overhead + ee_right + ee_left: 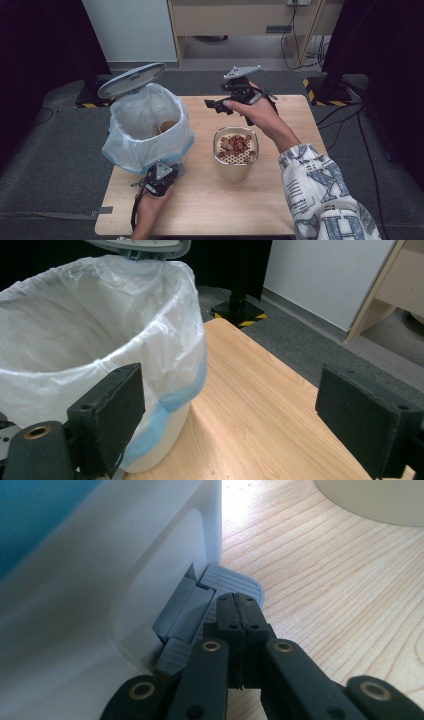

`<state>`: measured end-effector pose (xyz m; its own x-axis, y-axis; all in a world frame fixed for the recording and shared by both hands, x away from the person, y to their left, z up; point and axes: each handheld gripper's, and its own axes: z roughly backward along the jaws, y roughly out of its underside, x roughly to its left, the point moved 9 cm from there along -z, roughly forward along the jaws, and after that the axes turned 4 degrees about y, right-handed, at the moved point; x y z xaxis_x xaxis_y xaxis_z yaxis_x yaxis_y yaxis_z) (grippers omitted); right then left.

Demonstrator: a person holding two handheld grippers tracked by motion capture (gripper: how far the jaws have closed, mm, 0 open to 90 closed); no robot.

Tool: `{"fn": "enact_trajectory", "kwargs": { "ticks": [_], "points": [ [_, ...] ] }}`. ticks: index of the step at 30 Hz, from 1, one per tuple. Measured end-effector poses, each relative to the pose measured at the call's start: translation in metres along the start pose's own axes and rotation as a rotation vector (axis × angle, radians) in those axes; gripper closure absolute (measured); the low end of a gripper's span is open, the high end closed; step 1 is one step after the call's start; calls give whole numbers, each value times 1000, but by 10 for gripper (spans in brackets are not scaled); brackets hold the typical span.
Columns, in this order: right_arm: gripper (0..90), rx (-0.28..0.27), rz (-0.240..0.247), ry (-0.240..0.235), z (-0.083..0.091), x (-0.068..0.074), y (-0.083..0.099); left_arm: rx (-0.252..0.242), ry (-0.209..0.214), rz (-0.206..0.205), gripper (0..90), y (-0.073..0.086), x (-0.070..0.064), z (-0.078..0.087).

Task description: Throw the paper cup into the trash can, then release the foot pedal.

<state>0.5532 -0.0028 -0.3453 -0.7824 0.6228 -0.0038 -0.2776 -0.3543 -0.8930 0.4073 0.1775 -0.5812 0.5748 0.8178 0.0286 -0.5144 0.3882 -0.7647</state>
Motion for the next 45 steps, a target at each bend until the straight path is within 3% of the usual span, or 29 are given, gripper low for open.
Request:
{"fn": "enact_trajectory", "kwargs": {
  "ticks": [4, 12, 16, 19, 34, 45],
  "points": [
    [125, 3, -8, 13, 8, -9, 7, -6, 6, 7, 889, 0, 0, 0],
    [115, 10, -45, 70, 31, -37, 26, -50, 7, 27, 666, -7, -13, 16],
    [112, 18, -57, 94, 39, -49, 35, -75, 35, 44, 625, -9, -20, 23],
    [108, 21, -67, 112, 43, -55, 41, -70, 44, 32, 581, -10, -25, 23],
    [85, 29, -112, 176, 58, -77, 59, -58, 67, 60, 392, -10, -26, 23],
    [49, 15, -167, 264, 74, -98, 73, -61, 96, 62, 298, -11, -28, 23]
  ]
}}
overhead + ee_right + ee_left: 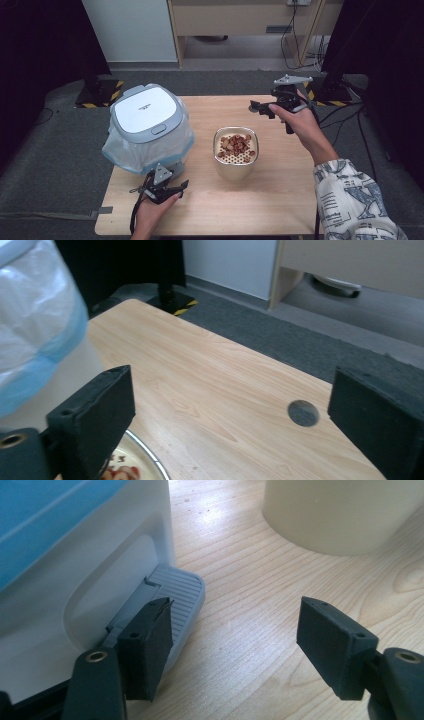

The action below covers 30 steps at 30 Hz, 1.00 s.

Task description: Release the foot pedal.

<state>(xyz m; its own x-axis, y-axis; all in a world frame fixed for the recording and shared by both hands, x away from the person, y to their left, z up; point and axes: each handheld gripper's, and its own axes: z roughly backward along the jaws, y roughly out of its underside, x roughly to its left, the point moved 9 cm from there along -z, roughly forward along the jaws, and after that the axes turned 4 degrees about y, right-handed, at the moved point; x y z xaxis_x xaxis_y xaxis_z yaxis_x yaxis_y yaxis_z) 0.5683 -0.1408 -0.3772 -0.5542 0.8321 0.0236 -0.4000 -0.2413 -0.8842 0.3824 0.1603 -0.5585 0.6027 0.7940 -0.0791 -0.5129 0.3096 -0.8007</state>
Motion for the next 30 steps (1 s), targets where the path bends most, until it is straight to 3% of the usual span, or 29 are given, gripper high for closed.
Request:
{"fn": "enact_trajectory", "kwargs": {
  "ticks": [8, 16, 22, 30],
  "points": [
    [51, 3, -51, 70, 5, -21, 17, 6, 33, -7, 264, 0, -5, -2],
    [51, 14, -72, 105, 16, -32, 40, -2, 43, -18, 236, -1, -7, -3],
    [52, 31, -96, 140, 24, -38, 63, -2, 42, -27, 229, -1, -7, -4],
    [51, 55, -103, 144, 35, -36, 95, -9, 41, -22, 225, -1, -7, -4]
  ]
}}
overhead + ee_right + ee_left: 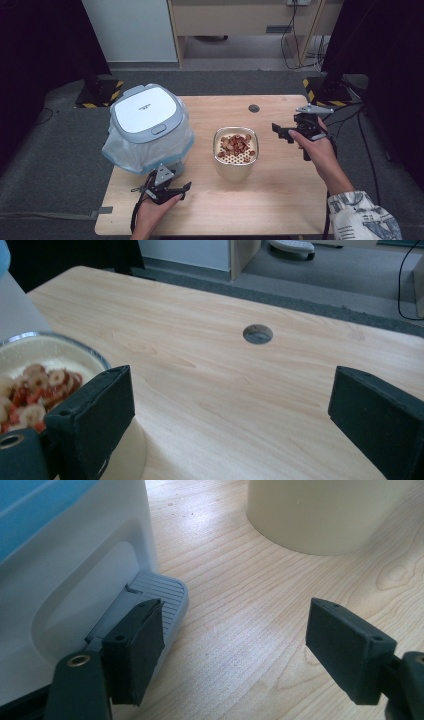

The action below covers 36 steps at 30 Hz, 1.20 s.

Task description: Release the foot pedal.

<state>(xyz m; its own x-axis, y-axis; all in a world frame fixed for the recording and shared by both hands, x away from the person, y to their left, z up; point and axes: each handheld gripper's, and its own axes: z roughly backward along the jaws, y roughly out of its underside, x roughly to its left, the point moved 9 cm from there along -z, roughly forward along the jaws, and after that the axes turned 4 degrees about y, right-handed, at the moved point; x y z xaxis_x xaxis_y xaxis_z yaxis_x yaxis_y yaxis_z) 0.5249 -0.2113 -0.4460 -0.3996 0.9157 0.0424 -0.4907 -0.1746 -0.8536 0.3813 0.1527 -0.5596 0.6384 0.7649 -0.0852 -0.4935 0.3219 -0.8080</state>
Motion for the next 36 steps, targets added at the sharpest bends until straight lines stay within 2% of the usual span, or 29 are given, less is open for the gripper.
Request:
{"fn": "enact_trajectory", "kwargs": {
  "ticks": [7, 15, 19, 25, 30, 33, 36],
  "points": [
    [51, 32, 2, 14, 4, -3, 31, 2, -4, -5, 222, 1, 1, 0],
    [51, 63, -3, 26, 6, -5, 56, 12, -10, -7, 220, 2, 3, 0],
    [57, 82, -17, 58, 3, -9, 72, 19, -10, -12, 219, 3, 3, -1],
    [69, 149, -67, 117, -11, -18, 105, 20, -11, -11, 217, 4, 3, -1],
    [62, 268, -91, 178, -25, -27, 135, 20, -8, -10, 216, 4, 3, -1],
    [54, 318, -105, 180, -32, -25, 149, 20, -8, -8, 215, 4, 4, -1],
    [51, 326, -103, 208, -37, -24, 156, 23, -8, -6, 215, 4, 4, -1]
  ]
}}
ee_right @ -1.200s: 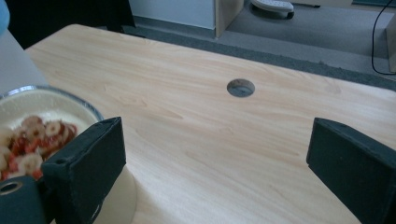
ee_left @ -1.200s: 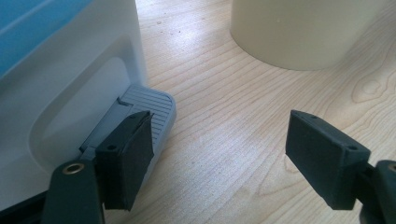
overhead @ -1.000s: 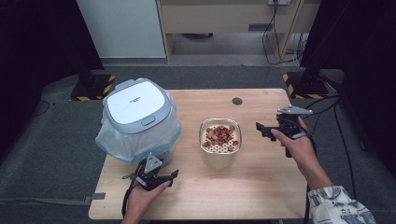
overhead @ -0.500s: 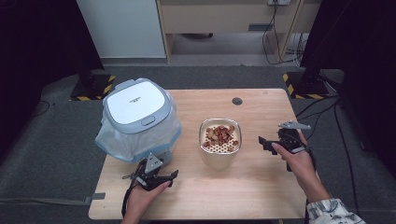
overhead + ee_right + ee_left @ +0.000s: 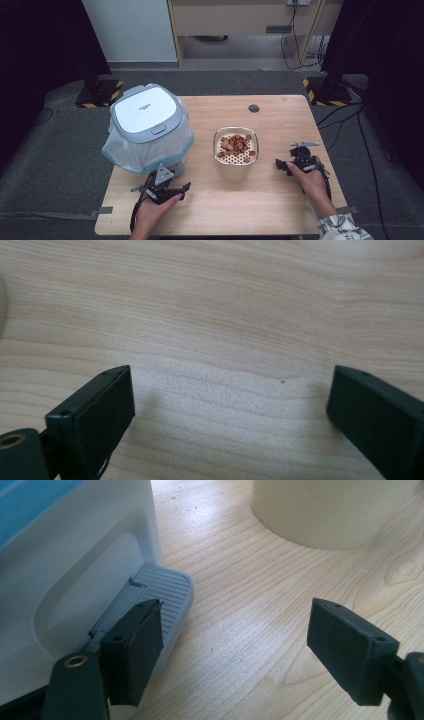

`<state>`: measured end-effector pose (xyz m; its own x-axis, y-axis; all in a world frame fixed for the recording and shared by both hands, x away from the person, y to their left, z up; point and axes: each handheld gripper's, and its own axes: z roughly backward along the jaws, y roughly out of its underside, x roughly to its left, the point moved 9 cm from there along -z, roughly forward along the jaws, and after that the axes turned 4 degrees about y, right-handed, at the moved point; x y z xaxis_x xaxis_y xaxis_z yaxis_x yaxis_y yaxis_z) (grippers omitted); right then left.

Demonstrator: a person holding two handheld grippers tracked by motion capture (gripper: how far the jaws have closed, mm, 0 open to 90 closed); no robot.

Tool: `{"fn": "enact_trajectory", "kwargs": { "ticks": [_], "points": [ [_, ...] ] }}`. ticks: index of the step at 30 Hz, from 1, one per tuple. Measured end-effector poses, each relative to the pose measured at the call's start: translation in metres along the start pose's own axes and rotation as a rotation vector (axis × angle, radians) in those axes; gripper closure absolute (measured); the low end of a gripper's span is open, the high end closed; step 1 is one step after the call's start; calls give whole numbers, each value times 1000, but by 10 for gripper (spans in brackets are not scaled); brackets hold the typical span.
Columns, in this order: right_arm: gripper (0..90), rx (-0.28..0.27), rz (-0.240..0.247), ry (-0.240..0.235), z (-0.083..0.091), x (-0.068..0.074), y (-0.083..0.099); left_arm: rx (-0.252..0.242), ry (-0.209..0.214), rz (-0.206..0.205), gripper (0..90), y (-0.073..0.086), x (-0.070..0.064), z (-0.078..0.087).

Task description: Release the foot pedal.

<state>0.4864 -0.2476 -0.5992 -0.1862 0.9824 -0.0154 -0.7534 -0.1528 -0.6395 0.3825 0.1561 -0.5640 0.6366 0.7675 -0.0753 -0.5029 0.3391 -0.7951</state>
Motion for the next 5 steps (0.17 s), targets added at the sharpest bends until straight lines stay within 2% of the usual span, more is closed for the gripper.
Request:
{"fn": "enact_trajectory", "kwargs": {
  "ticks": [3, 5],
  "points": [
    [41, -23, 31, 20, -2, 2, 1, 5, -1, 0, 215, 1, 0, -1],
    [26, -50, 40, 18, -3, 6, 1, 5, -2, 0, 215, 1, 1, -1]
  ]
}}
